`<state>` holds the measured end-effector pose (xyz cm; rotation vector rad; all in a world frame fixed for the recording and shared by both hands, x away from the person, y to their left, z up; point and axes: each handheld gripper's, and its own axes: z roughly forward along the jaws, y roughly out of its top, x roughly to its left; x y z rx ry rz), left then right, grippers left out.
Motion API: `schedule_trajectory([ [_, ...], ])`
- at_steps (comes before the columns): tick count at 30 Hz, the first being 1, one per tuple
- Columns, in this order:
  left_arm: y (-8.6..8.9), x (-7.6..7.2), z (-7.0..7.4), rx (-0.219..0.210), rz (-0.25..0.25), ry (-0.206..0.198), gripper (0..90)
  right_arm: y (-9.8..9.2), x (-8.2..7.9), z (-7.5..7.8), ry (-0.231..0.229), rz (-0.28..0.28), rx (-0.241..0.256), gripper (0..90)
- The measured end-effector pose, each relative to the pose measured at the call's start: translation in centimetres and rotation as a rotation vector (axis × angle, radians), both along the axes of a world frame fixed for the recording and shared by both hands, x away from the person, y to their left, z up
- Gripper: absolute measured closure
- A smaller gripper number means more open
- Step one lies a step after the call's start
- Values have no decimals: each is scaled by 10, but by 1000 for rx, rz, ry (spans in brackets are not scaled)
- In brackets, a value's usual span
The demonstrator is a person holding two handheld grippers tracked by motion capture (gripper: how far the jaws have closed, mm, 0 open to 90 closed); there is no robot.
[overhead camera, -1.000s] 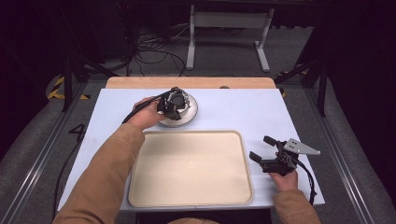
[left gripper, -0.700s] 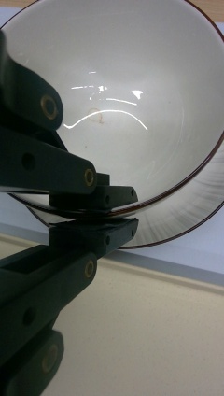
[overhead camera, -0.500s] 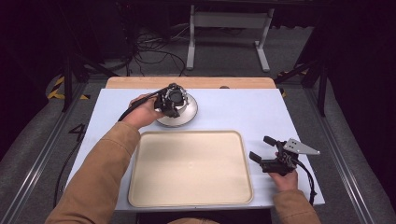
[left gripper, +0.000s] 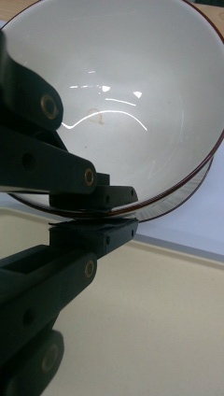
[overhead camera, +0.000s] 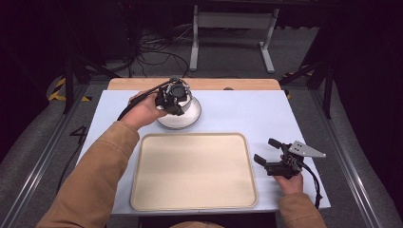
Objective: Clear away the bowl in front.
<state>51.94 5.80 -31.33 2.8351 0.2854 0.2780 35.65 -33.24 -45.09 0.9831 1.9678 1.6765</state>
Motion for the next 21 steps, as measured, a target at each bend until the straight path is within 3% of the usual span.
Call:
schedule_trajectory([
  [2,0,-3,4,-13,2,0,841,0,0,0,1,1,-1,9],
  [7,-3,-10,11,9,-20,-3,841,0,0,0,0,1,0,9],
  [16,-9,-23,16,17,-51,20,840,0,0,0,1,2,1,9],
  [21,-14,-35,18,21,-75,12,841,0,0,0,1,2,0,9],
])
